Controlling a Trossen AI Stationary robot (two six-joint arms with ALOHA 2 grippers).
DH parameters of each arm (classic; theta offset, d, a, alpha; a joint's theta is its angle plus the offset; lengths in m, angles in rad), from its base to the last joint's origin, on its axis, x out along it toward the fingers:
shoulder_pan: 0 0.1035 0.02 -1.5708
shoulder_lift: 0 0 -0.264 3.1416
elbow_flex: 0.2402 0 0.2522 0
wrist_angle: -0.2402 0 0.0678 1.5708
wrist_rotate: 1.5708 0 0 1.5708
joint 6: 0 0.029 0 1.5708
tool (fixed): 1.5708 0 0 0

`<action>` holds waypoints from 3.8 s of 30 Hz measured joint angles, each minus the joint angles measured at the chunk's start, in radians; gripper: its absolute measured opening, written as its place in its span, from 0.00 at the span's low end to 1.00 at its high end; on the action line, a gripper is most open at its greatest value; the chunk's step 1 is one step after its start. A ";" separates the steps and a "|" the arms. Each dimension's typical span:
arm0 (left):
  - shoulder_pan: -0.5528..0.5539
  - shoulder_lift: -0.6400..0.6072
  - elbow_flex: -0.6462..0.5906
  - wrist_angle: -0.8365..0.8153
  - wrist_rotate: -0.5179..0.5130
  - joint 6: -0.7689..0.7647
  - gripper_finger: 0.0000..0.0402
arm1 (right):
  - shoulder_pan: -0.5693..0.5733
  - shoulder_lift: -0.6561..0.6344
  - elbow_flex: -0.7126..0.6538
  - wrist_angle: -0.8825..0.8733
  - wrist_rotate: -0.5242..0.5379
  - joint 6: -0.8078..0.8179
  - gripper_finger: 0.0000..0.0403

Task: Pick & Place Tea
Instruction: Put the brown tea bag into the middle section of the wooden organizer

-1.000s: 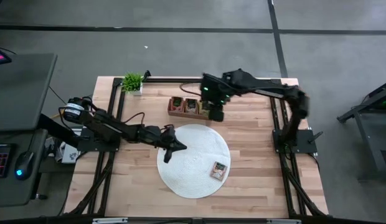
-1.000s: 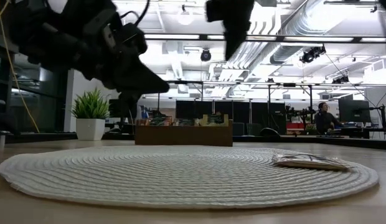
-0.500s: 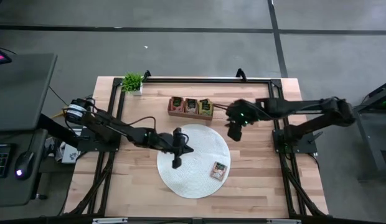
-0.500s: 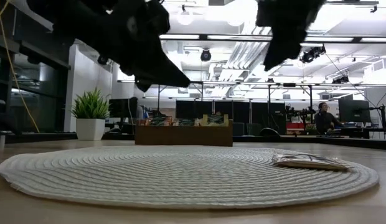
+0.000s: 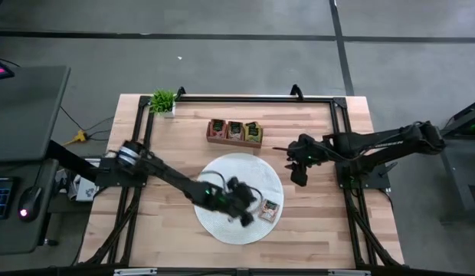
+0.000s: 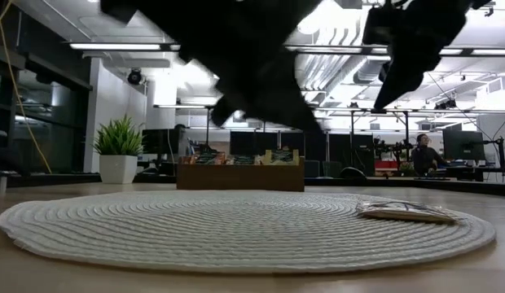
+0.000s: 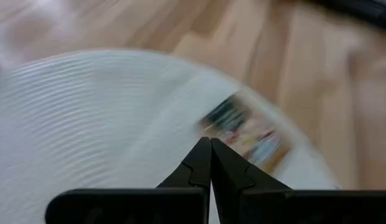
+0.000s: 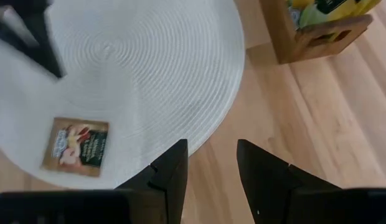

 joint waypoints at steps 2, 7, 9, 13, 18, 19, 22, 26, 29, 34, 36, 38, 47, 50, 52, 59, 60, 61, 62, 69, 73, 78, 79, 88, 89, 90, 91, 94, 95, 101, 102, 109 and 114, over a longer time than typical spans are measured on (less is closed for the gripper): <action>-0.021 0.068 0.117 -0.057 -0.045 -0.050 0.00 | 0.012 -0.016 -0.015 0.002 0.000 0.010 0.33; -0.066 0.183 0.393 -0.298 -0.150 -0.123 0.00 | 0.026 -0.055 -0.058 -0.001 -0.001 0.019 0.33; -0.074 0.243 0.495 -0.398 -0.169 -0.168 0.00 | 0.029 -0.066 -0.069 0.002 -0.009 0.012 0.33; -0.079 0.350 0.671 -0.503 -0.191 -0.230 0.00 | 0.034 -0.075 -0.083 0.009 -0.043 -0.012 0.33; -0.087 0.442 0.803 -0.623 -0.179 -0.338 0.00 | 0.042 -0.075 -0.088 0.007 -0.053 -0.030 0.33; -0.086 0.460 0.821 -0.616 -0.173 -0.359 0.00 | 0.046 -0.075 -0.088 0.008 -0.053 -0.034 0.33; -0.092 0.477 0.836 -0.707 -0.173 -0.409 0.00 | 0.057 -0.075 -0.088 0.008 -0.052 -0.037 0.33; -0.094 0.465 0.840 -0.692 -0.167 -0.424 0.00 | 0.072 -0.075 -0.088 0.009 -0.046 -0.038 0.33; -0.094 0.469 0.834 -0.704 -0.150 -0.423 0.00 | 0.079 -0.075 -0.088 0.008 -0.045 -0.041 0.33; -0.094 0.470 0.835 -0.698 -0.135 -0.422 0.00 | 0.083 -0.075 -0.088 0.008 -0.042 -0.039 0.33; -0.094 0.470 0.835 -0.703 -0.127 -0.421 0.00 | 0.083 -0.075 -0.088 0.008 -0.041 -0.039 0.33; -0.094 0.470 0.835 -0.704 -0.113 -0.420 0.00 | 0.083 -0.075 -0.088 0.008 -0.038 -0.039 0.33; -0.088 0.530 0.838 -0.654 -0.001 -0.423 0.00 | 0.083 -0.075 -0.088 0.008 -0.031 -0.040 0.33; -0.087 0.531 0.838 -0.657 0.015 -0.427 0.00 | 0.083 -0.075 -0.088 0.008 -0.031 -0.037 0.33; -0.087 0.531 0.838 -0.662 0.017 -0.430 0.00 | 0.083 -0.075 -0.088 0.008 -0.041 -0.034 0.33; -0.087 0.531 0.837 -0.703 -0.018 -0.446 0.00 | 0.084 -0.071 -0.087 0.058 -0.243 0.086 0.33; -0.087 0.531 0.837 -0.704 -0.015 -0.446 0.00 | 0.089 -0.068 -0.087 0.070 -0.258 0.105 0.33; -0.087 0.531 0.837 -0.705 -0.012 -0.446 0.00 | 0.093 -0.067 -0.087 0.080 -0.266 0.123 0.33; -0.087 0.531 0.837 -0.705 -0.011 -0.446 0.00 | 0.096 -0.066 -0.087 0.089 -0.266 0.139 0.33; -0.087 0.532 0.836 -0.711 -0.009 -0.446 0.00 | 0.095 0.010 -0.086 0.186 -0.322 0.174 0.33; -0.088 0.532 0.836 -0.715 -0.009 -0.445 0.00 | 0.098 0.114 -0.086 0.213 -0.367 0.168 0.35; -0.088 0.532 0.835 -0.716 -0.008 -0.445 0.00 | 0.097 0.247 -0.086 0.257 -0.410 0.128 0.43; -0.088 0.532 0.835 -0.716 -0.008 -0.444 0.00 | 0.097 0.275 -0.086 0.280 -0.429 0.127 0.46; -0.088 0.532 0.834 -0.717 -0.005 -0.440 0.00 | 0.098 0.453 -0.087 0.444 -0.529 0.125 0.63; -0.088 0.532 0.834 -0.717 -0.005 -0.437 0.00 | 0.098 0.460 -0.087 0.456 -0.537 0.129 0.63; -0.088 0.532 0.834 -0.717 -0.005 -0.435 0.00 | 0.098 0.465 -0.087 0.467 -0.546 0.138 0.63; -0.088 0.532 0.834 -0.717 -0.005 -0.432 0.00 | 0.099 0.468 -0.087 0.482 -0.555 0.144 0.63; -0.088 0.532 0.834 -0.716 -0.005 -0.419 0.00 | 0.106 0.470 -0.087 0.517 -0.571 0.151 0.63; -0.088 0.532 0.834 -0.716 -0.005 -0.419 0.00 | 0.109 0.470 -0.087 0.521 -0.570 0.152 0.63; -0.088 0.532 0.834 -0.716 -0.005 -0.419 0.00 | 0.122 0.470 -0.087 0.525 -0.520 0.162 0.63; -0.088 0.532 0.834 -0.717 -0.005 -0.419 0.00 | 0.122 0.470 -0.087 0.525 -0.513 0.161 0.63; -0.088 0.532 0.834 -0.716 -0.005 -0.419 0.00 | 0.126 0.472 -0.087 0.525 -0.511 0.147 0.63; -0.088 0.532 0.834 -0.716 -0.005 -0.419 0.00 | 0.156 0.493 -0.088 0.541 -0.518 0.149 0.63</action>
